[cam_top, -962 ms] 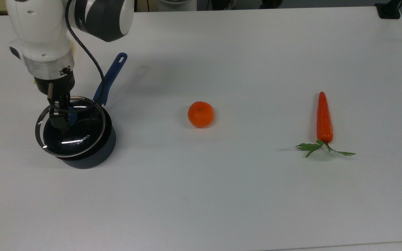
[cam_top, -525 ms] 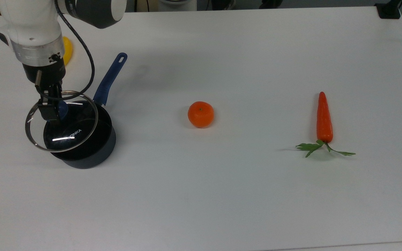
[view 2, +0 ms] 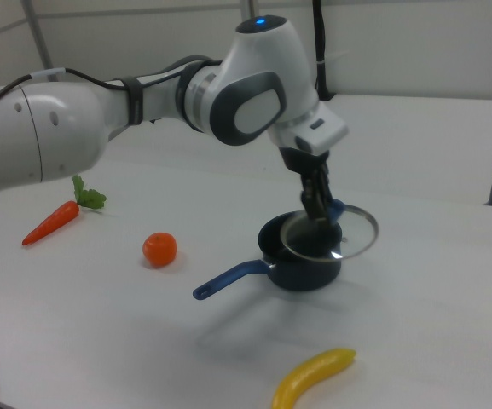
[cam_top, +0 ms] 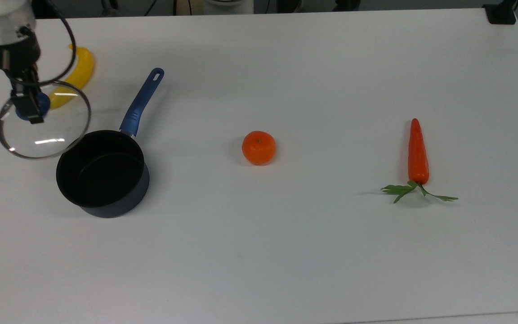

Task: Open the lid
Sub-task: 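Lift the glass lid off the saucepan and carry it beside the pot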

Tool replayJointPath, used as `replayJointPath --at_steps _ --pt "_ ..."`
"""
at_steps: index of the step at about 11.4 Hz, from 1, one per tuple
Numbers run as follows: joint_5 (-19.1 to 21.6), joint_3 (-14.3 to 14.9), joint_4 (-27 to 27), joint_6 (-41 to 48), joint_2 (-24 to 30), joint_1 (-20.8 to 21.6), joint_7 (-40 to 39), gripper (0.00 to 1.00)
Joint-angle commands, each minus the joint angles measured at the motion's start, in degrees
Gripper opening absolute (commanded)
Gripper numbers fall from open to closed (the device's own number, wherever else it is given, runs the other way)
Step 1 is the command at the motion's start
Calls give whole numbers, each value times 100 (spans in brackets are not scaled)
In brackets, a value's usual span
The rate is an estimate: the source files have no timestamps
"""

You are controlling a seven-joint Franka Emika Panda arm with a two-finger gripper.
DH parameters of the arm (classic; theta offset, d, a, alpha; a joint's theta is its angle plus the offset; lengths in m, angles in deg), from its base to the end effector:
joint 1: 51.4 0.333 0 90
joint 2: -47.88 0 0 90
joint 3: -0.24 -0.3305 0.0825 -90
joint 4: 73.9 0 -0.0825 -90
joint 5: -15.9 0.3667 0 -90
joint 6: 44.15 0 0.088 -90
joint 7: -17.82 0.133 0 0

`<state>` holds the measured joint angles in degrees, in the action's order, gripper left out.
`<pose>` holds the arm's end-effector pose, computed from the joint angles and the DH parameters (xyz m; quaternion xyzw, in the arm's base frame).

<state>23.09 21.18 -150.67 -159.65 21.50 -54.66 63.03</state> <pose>0.6684 -0.2333 0.4940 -0.8199 0.5591 -0.1232 0.0050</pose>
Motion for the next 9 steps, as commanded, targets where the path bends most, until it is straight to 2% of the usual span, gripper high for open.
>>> replayJointPath --at_steps 1,3,4,9 --pt "211 60 -347 81 274 -393 -1641 42" --pt "781 86 -409 72 265 -692 -2837 42" --pt "923 95 -435 46 248 -798 -3147 42" --pt "1056 95 -576 -25 -33 -1264 -4475 42"
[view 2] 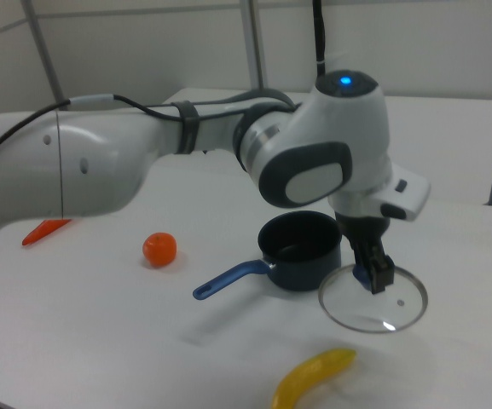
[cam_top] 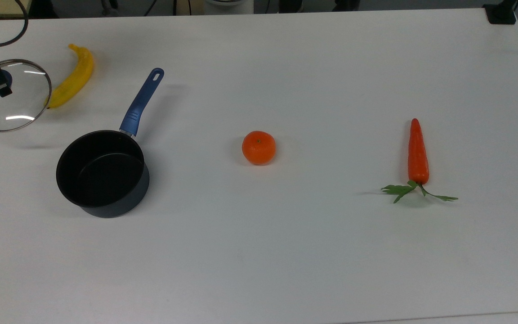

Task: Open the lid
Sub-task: 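Lower the glass lid onto the table and open the gripper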

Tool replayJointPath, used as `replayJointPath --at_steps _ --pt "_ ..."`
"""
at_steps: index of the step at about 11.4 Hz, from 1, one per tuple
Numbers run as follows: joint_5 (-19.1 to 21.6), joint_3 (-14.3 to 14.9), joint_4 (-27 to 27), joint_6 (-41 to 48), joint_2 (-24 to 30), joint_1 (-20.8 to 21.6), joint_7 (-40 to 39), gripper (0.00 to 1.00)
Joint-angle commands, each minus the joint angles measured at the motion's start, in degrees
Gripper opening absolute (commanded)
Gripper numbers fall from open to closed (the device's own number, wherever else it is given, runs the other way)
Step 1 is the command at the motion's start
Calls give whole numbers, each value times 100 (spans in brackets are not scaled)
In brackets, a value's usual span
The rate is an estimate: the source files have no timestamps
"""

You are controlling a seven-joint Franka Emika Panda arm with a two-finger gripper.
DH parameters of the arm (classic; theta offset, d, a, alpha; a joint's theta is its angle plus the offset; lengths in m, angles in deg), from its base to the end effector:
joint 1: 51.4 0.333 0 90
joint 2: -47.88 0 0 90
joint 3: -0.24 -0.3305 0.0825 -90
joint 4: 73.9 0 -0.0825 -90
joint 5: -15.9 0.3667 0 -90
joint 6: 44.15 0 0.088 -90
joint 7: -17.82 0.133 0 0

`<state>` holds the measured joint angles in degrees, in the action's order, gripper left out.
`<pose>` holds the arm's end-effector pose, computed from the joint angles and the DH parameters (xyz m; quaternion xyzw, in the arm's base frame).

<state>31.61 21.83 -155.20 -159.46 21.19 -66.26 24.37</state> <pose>0.6008 -0.3585 0.4532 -0.9175 0.3868 -0.0896 0.0246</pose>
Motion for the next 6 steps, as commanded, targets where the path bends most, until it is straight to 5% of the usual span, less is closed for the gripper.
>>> replayJointPath --at_steps 1,6 --pt "213 4 -114 -166 -125 -209 -664 42" --pt "318 -67 -123 -1080 -556 -342 -717 42"
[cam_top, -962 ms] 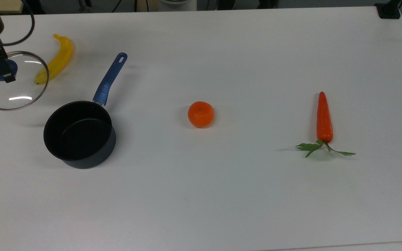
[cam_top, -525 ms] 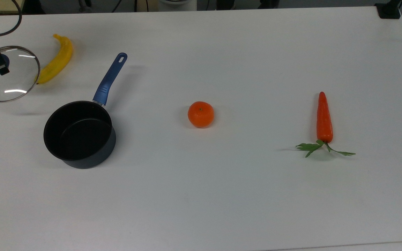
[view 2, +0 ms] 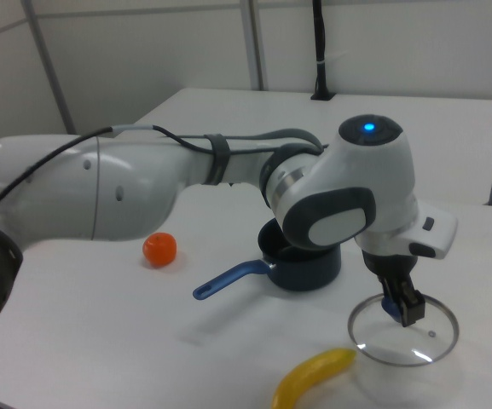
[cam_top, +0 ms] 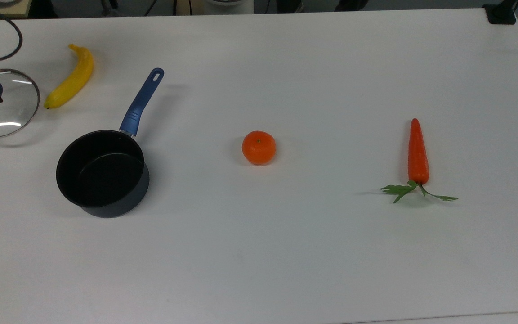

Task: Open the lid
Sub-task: 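Lower the glass lid onto the table and open the gripper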

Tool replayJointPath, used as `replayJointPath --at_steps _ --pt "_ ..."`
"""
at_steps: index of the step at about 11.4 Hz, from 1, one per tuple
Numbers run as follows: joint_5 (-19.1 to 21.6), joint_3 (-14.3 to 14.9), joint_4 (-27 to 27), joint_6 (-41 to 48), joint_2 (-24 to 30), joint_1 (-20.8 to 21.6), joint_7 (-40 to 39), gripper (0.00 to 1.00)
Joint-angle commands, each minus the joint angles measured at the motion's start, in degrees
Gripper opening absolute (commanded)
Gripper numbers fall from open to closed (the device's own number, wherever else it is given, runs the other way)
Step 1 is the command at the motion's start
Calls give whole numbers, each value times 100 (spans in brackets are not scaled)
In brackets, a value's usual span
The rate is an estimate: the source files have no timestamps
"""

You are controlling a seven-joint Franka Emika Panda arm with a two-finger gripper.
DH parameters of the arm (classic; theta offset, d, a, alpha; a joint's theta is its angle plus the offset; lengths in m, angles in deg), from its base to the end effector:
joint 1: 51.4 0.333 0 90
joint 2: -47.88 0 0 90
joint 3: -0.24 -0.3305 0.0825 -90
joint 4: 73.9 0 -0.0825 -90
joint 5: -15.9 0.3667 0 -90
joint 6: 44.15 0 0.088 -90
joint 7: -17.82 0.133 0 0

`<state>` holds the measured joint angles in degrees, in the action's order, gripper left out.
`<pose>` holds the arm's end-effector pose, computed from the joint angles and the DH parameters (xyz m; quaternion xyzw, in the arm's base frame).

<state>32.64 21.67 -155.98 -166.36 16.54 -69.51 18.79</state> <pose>0.5958 -0.4020 0.4044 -0.9217 0.3740 -0.1032 0.0037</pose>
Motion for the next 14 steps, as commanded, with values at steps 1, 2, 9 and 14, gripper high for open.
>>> replayJointPath --at_steps 1,2,9,14 --pt "233 -77 -44 -400 -118 -17 -149 42" --pt "320 -77 -18 -478 -222 -8 -132 42" --pt "462 -217 -97 -1103 -408 62 -96 44" --pt "383 -217 -97 -1121 -592 132 -105 46"
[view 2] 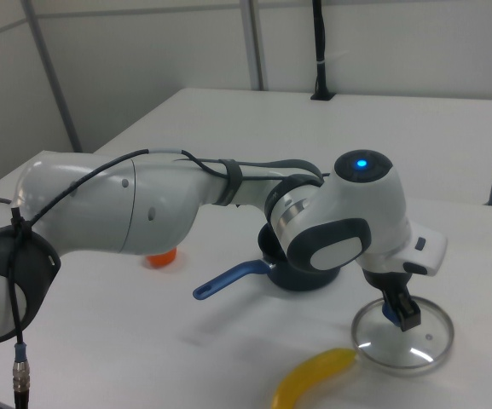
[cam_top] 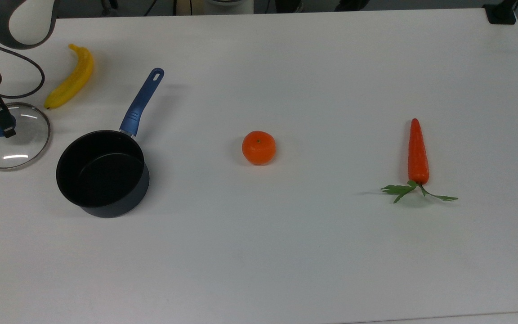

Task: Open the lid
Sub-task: 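Lower the glass lid onto the table and open the gripper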

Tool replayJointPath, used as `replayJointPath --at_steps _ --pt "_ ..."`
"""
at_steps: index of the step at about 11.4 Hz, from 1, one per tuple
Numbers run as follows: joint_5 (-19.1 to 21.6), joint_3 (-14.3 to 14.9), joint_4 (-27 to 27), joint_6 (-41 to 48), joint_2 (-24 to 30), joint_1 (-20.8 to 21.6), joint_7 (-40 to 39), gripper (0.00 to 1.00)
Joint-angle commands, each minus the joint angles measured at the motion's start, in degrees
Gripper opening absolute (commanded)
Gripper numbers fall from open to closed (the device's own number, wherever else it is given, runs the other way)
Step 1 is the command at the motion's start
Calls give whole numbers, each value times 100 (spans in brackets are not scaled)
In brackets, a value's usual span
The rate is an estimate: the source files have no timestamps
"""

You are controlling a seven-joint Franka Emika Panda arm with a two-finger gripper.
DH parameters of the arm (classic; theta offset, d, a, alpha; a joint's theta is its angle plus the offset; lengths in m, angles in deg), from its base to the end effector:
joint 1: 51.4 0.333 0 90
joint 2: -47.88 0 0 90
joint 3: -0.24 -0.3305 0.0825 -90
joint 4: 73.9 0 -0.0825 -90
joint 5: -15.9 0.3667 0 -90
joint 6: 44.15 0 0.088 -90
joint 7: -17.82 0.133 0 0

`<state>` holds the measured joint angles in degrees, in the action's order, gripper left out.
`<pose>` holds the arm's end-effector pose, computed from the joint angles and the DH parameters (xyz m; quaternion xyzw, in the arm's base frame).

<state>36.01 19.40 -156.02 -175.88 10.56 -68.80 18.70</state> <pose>0.6319 -0.3879 0.3455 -0.9191 0.3698 -0.1355 0.0079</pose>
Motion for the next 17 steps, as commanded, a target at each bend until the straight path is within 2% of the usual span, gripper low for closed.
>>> replayJointPath --at_steps 1,6,11,15,17 --pt "37 9 -94 -168 -3 61 -106 47" --pt "2 9 -243 -282 -100 184 -106 58" --pt "-279 9 -384 -274 -91 307 -115 61" --pt "-315 9 -410 -247 -82 316 -141 66" --pt "-376 9 -411 -230 -73 333 -132 76"
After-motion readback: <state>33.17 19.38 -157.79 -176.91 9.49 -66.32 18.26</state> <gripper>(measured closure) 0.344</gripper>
